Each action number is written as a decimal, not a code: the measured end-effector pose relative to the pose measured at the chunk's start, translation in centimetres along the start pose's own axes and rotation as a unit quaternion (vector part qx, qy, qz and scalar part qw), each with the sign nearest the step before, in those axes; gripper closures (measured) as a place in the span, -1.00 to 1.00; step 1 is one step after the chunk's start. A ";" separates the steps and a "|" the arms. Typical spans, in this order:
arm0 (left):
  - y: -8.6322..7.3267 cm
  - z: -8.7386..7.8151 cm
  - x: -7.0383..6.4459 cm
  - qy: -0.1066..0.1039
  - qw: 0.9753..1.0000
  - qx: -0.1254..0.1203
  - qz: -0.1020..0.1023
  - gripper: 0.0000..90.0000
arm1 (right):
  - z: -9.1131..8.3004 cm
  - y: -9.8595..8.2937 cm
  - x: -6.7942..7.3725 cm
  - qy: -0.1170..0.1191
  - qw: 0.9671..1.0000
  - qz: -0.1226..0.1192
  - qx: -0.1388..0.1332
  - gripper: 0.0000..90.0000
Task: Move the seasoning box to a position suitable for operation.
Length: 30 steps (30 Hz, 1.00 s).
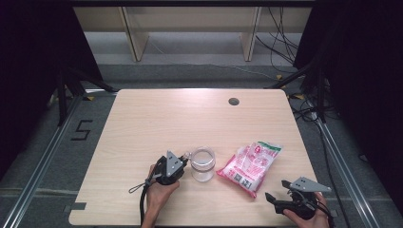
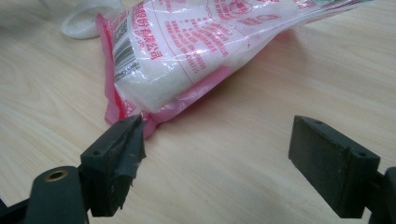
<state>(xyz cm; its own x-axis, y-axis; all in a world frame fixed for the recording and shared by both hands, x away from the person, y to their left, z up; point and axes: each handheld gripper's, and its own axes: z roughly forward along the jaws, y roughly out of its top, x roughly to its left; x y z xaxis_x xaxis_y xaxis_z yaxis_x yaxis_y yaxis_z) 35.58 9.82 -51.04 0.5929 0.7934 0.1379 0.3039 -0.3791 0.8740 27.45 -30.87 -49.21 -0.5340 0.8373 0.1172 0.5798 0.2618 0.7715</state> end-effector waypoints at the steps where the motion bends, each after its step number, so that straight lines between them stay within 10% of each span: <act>1: 0.0 0.0 -0.1 0.001 1.000 -0.002 -0.009 0.78 | 0.0 0.0 0.0 0.000 1.000 0.000 0.000 -0.57; 22: -0.5 -1.7 -0.5 0.005 1.000 0.014 -0.017 0.70 | 0.0 0.0 0.0 0.000 1.000 0.005 0.000 -0.57; 30: -0.6 -2.8 0.3 -0.008 0.998 0.022 -0.053 0.16 | 0.1 -0.1 -0.7 0.001 1.000 -0.007 -0.004 -0.57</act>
<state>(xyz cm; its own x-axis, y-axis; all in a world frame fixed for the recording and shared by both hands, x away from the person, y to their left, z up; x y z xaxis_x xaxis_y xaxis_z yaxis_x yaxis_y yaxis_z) 33.44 11.59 -50.17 0.5669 0.8229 0.0380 0.3985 -0.3144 0.8616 27.75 -31.43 -49.43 -0.5437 0.8323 0.1078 0.5669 0.2696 0.7784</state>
